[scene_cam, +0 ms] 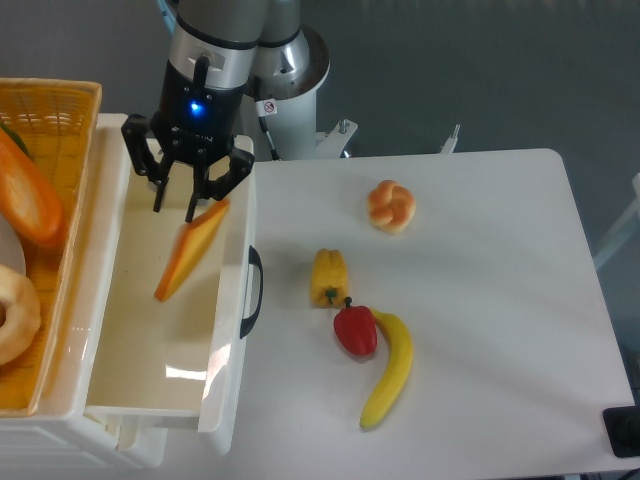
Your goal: Place the bread slice in the upper white drawer
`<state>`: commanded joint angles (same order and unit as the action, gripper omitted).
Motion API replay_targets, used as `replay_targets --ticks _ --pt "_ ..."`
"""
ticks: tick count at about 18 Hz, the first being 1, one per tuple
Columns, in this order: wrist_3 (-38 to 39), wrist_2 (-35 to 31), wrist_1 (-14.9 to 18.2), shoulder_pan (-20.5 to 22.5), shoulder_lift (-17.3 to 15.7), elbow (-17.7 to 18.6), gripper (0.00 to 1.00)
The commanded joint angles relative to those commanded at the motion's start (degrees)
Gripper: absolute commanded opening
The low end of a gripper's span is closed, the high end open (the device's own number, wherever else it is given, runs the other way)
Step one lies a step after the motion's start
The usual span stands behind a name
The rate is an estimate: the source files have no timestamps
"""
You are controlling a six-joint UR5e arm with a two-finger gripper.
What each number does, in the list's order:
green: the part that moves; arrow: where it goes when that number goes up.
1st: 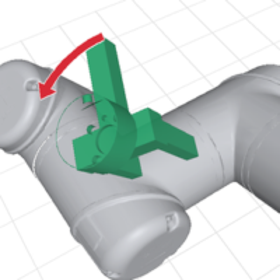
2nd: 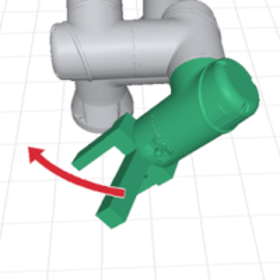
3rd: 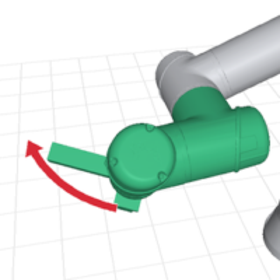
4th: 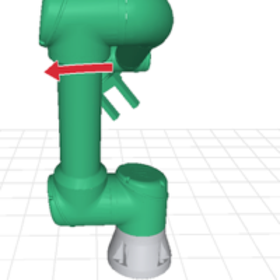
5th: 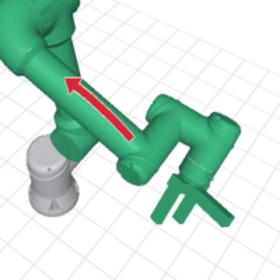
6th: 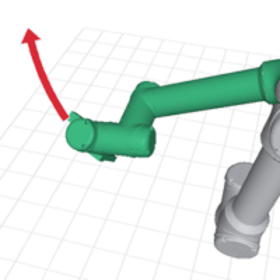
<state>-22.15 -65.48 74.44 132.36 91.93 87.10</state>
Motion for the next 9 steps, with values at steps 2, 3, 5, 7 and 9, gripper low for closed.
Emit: replay_targets --ticks 2,3,5,7,9 --pt "0.00 0.00 0.00 0.09 0.00 -0.09 0.73" --pt "-0.09 0.00 0.00 0.52 0.00 -0.09 0.76" --pt "-0.70 0.00 -0.17 2.45 -0.09 -0.26 0.83" --pt "-1.58 0.00 -1.14 4.39 0.09 -0.53 0.90" --pt "-2.72 0.00 -1.58 6.41 0.09 -0.44 0.94"
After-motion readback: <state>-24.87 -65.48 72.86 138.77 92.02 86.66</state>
